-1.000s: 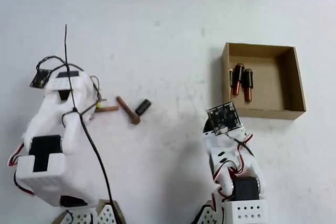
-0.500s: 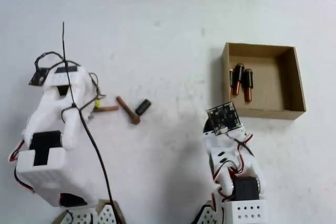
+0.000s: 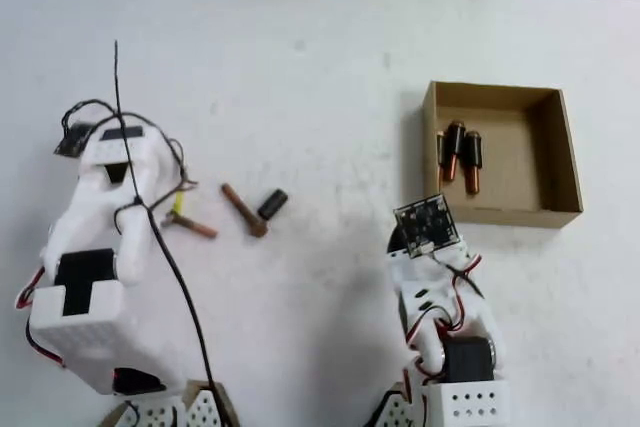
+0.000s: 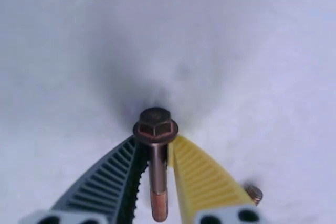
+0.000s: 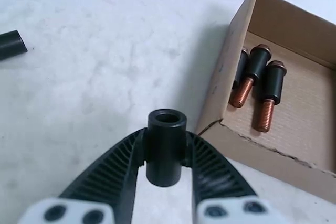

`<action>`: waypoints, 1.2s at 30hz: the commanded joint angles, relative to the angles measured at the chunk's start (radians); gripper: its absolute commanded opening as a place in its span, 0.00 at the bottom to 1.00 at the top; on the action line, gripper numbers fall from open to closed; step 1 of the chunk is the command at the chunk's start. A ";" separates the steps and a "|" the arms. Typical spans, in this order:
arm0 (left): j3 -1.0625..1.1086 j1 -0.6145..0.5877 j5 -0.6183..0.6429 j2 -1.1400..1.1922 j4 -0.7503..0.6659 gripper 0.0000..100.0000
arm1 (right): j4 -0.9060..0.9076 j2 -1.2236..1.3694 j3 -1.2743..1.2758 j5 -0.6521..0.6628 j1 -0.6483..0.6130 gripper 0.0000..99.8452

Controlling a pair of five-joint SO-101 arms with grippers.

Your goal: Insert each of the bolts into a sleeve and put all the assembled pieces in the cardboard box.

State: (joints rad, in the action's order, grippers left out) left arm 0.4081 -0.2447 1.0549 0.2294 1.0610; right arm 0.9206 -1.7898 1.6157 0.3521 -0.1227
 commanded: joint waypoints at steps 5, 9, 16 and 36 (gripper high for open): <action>-0.071 0.068 -0.361 -0.005 -0.026 0.03 | 0.001 -0.010 -0.017 0.015 0.008 0.02; -0.071 0.093 -0.568 -0.007 -0.026 0.03 | 0.001 -0.010 -0.017 0.015 0.008 0.02; -0.064 0.113 -0.853 -0.007 -0.020 0.03 | 0.001 -0.010 -0.017 0.015 0.008 0.02; -0.051 0.145 -1.261 -0.002 -0.018 0.03 | 0.001 -0.010 -0.014 0.015 0.008 0.02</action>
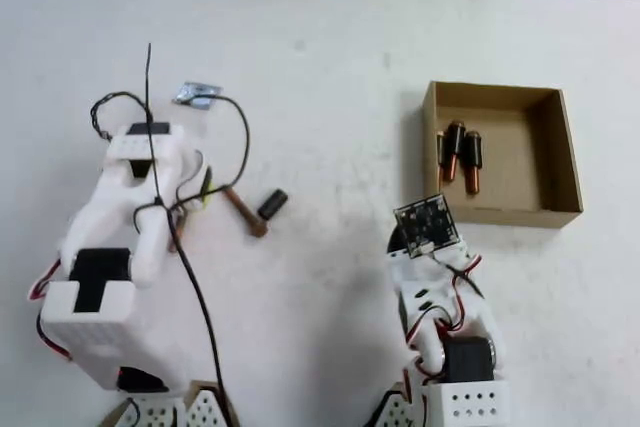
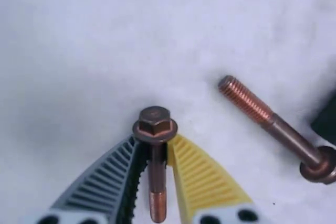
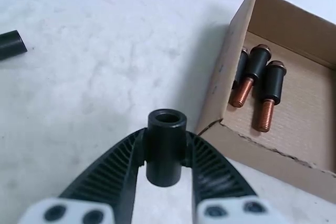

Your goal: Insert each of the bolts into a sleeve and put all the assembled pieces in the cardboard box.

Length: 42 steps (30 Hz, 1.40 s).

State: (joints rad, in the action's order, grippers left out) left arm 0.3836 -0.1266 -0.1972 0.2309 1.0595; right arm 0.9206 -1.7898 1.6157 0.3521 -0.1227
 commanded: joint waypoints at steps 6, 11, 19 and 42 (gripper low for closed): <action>-0.003 0.047 -0.011 -0.005 -0.023 0.03 | 0.001 -0.010 -0.014 0.015 0.008 0.02; -0.006 0.044 -0.008 -0.005 -0.025 0.02 | 0.001 -0.010 -0.014 0.015 0.008 0.02; -0.014 0.048 -0.011 -0.047 -0.018 0.02 | -0.002 -0.010 -0.012 0.015 0.001 0.02; -0.003 0.151 -0.011 -0.699 0.336 0.02 | -0.005 -0.010 0.037 0.015 -0.271 0.02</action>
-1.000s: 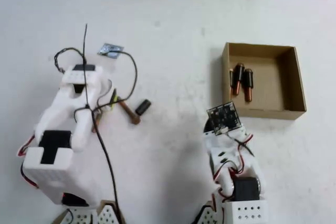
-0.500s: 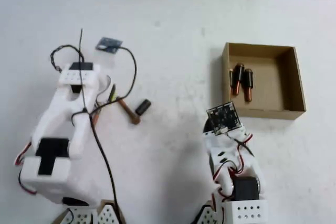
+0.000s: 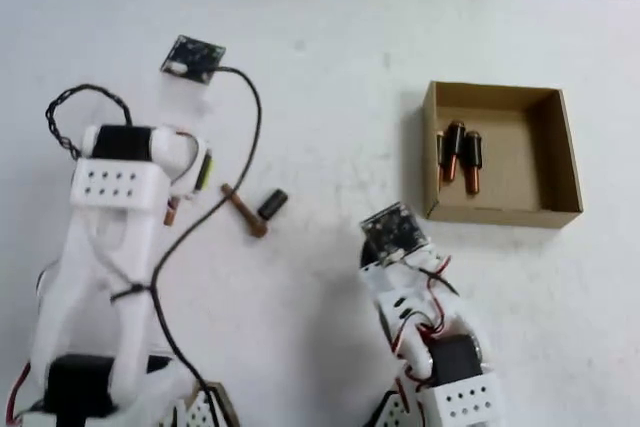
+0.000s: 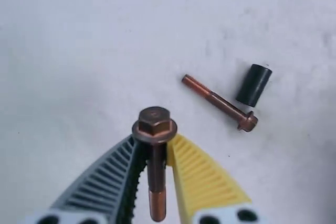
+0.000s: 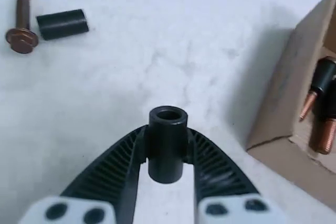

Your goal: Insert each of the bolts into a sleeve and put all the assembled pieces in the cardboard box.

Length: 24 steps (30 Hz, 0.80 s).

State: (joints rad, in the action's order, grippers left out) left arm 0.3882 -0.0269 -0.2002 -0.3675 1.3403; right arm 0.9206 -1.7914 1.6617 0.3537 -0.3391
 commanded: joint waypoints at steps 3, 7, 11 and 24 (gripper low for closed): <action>-0.008 0.079 -0.009 -0.171 0.100 0.02 | -0.039 -0.008 -0.006 0.014 -0.105 0.02; -0.008 0.081 -0.043 -0.249 0.135 0.02 | -0.104 -0.008 -0.003 0.014 -0.170 0.02; -0.008 0.071 -0.193 -0.335 0.163 0.02 | -0.157 -0.008 -0.003 0.008 -0.249 0.02; -0.005 0.071 -0.203 -0.573 0.173 0.02 | -0.458 -0.008 -0.003 -0.203 -0.298 0.02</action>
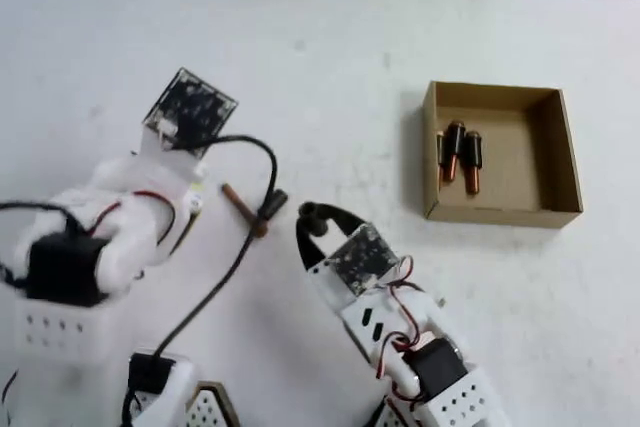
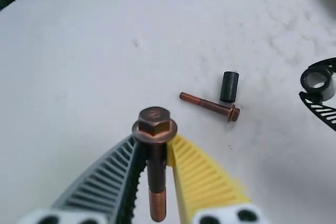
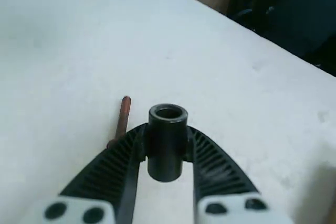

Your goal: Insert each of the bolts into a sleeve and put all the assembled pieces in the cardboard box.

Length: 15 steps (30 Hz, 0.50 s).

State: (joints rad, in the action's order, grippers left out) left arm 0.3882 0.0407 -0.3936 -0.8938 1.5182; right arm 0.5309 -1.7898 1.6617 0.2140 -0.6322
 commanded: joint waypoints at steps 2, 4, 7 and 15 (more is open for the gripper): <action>0.028 0.005 -0.009 -0.059 -0.020 0.02 | -0.101 -0.010 -0.003 -0.095 -0.005 0.02; 0.074 0.007 -0.011 -0.067 -0.055 0.02 | -0.131 -0.010 -0.006 -0.107 -0.004 0.02; 0.158 0.004 -0.012 -0.079 -0.157 0.02 | -0.142 -0.010 -0.005 -0.109 -0.004 0.02; 0.256 0.012 -0.012 -0.114 -0.338 0.02 | -0.208 -0.010 -0.008 -0.227 0.081 0.02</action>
State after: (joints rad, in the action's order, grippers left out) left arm 0.6536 0.0422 -0.3966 -0.9782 1.2421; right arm 0.3575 -1.7898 1.6617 0.0253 -0.5662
